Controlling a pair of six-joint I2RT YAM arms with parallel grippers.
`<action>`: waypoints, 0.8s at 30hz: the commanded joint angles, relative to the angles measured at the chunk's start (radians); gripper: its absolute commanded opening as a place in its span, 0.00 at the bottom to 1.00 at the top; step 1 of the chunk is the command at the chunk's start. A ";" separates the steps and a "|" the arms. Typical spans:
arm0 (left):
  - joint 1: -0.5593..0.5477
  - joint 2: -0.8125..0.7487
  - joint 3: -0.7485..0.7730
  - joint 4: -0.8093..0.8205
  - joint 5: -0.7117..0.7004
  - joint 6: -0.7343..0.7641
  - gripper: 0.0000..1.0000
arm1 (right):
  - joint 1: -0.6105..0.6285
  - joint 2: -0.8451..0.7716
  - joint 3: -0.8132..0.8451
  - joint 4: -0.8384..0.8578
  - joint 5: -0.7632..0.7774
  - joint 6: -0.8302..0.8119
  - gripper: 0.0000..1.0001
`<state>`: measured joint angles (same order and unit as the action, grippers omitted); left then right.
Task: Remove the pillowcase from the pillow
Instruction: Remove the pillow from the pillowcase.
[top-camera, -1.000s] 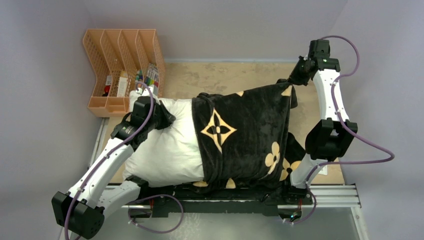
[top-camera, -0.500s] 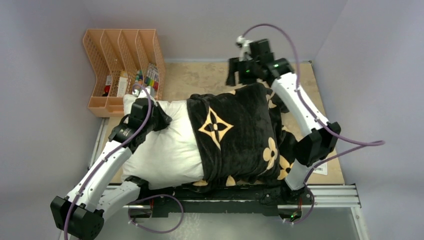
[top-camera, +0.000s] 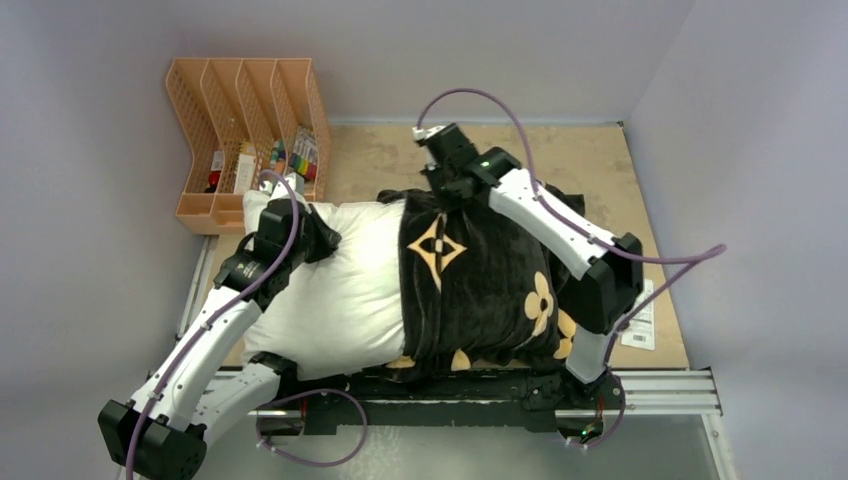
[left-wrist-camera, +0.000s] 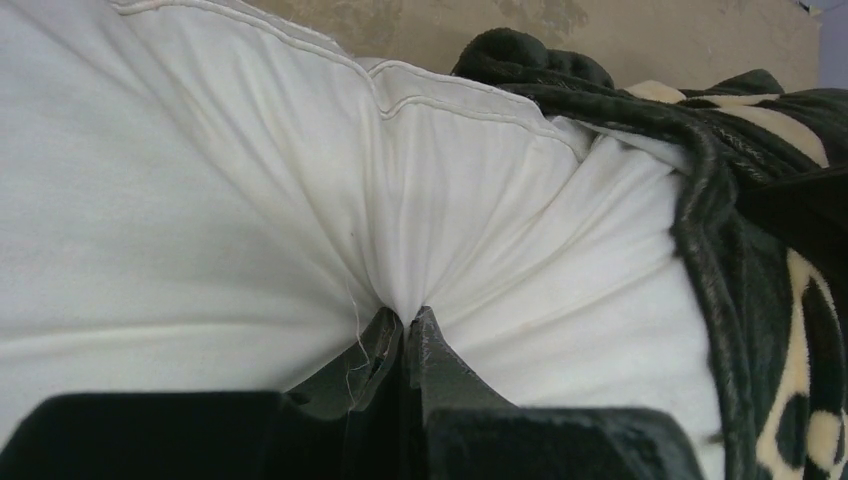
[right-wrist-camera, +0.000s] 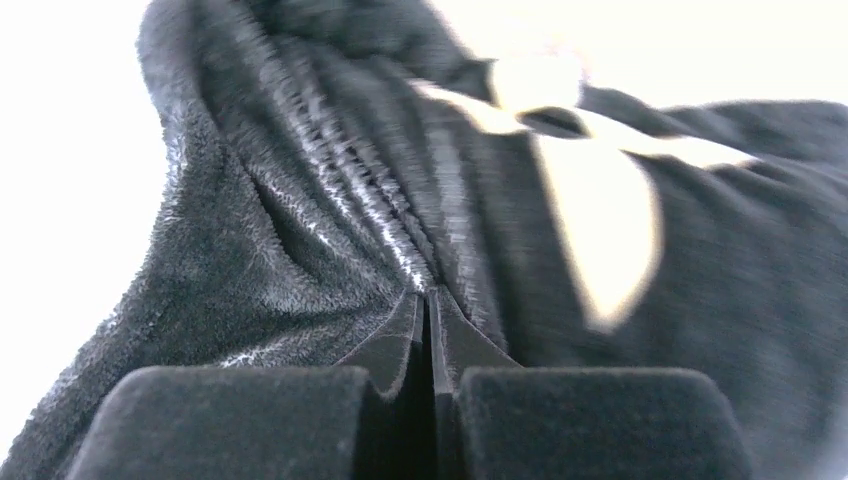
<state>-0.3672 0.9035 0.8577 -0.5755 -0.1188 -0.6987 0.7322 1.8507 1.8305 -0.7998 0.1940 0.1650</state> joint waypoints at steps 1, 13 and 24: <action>0.016 -0.006 -0.020 -0.191 -0.121 0.027 0.00 | -0.245 -0.158 -0.129 0.018 0.188 -0.039 0.00; 0.016 -0.009 -0.022 -0.184 -0.127 0.025 0.00 | -0.280 -0.220 0.042 -0.069 -0.102 -0.082 0.27; 0.016 0.006 -0.017 -0.152 -0.122 0.034 0.00 | -0.283 -0.457 -0.385 0.055 -0.190 0.103 0.80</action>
<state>-0.3714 0.9016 0.8574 -0.5758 -0.1574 -0.7185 0.4423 1.3788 1.6028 -0.8448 0.1780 0.1555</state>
